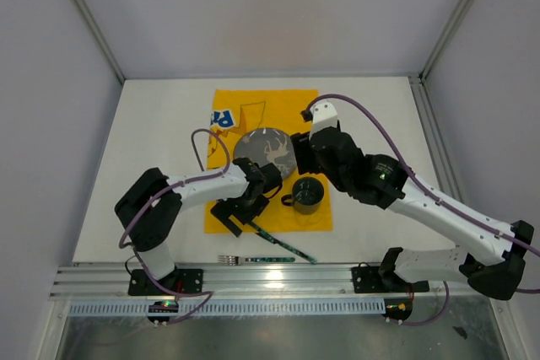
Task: Set the dinner table for one person
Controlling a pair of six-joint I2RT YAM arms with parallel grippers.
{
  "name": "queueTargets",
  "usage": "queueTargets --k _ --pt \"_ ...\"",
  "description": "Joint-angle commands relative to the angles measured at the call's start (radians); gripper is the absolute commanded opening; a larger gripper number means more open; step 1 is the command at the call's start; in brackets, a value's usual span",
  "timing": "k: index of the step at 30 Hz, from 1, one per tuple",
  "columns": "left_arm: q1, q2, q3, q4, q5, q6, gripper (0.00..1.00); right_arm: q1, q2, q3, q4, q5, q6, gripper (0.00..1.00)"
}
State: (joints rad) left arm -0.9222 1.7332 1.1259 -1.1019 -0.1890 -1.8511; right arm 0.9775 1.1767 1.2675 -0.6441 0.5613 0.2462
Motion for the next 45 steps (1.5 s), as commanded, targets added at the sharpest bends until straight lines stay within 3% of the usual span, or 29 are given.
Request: queueTargets --k 1,8,15,20,35,45 --pt "-0.007 0.023 0.055 0.025 -0.012 -0.013 0.90 -0.003 -0.043 -0.016 0.006 0.014 0.011 0.66" --pt "-0.017 0.075 0.094 0.043 -0.004 0.006 0.70 -0.003 -0.051 -0.031 -0.002 0.031 -0.016 0.66" --pt "-0.017 0.063 0.103 0.016 -0.023 -0.003 0.65 -0.010 -0.054 -0.049 0.014 0.038 -0.036 0.66" --pt "-0.017 0.068 0.086 0.013 -0.004 -0.003 0.42 -0.011 -0.061 -0.076 0.014 0.031 -0.021 0.66" --pt "-0.024 0.032 0.034 0.005 0.016 -0.040 0.49 -0.030 -0.078 -0.112 0.006 0.028 -0.021 0.66" --pt "-0.024 0.046 -0.003 0.043 0.020 -0.045 0.33 -0.037 -0.083 -0.140 0.006 0.026 -0.013 0.66"
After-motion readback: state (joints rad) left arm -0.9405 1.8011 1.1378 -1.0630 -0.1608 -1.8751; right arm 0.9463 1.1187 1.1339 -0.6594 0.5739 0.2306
